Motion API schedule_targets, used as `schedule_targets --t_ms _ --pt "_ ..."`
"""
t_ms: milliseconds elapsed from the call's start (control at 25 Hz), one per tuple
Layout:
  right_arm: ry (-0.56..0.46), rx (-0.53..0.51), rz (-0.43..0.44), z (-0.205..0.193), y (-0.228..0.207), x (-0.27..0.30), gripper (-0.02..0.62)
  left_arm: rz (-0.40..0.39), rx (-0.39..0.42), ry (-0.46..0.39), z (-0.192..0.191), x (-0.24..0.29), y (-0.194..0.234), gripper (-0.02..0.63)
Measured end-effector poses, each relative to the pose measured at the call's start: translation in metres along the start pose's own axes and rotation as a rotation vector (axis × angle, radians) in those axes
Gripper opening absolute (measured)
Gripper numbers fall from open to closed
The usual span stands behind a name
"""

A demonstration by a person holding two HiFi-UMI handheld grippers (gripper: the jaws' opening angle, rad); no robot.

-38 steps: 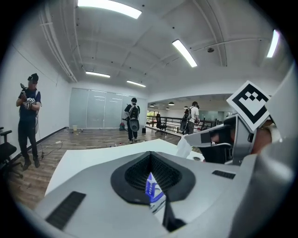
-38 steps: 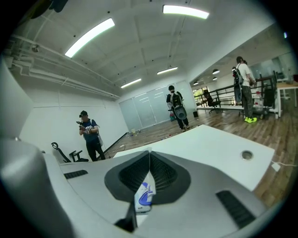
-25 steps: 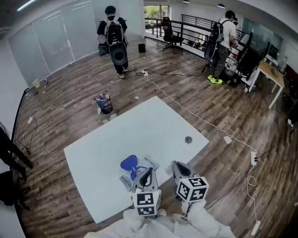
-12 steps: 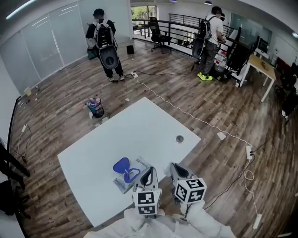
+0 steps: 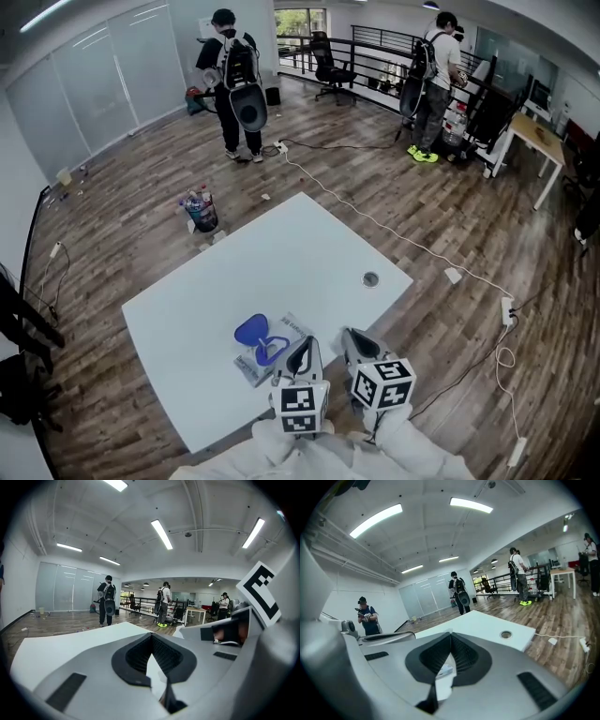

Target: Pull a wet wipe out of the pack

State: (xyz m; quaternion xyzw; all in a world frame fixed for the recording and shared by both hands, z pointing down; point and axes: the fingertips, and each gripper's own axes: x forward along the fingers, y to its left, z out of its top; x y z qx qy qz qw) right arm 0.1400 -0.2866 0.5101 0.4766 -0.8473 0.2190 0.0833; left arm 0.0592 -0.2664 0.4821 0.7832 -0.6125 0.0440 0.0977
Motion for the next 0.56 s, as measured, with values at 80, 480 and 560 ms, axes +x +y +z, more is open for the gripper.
schedule_targets --t_ms 80,480,560 --pt "0.003 -0.001 0.005 -0.0004 0.0021 0.0013 0.011 -0.001 -0.002 0.002 -0.0006 -0.0007 -0.0012 0.0" --pt "0.013 -0.013 0.017 -0.0036 0.0043 0.0082 0.011 0.008 -0.001 0.008 -0.0059 0.0014 0.0035 0.0" --pt "0.015 -0.011 0.019 -0.0035 0.0064 0.0092 0.011 0.01 -0.001 0.007 -0.0046 0.0012 0.0055 0.0"
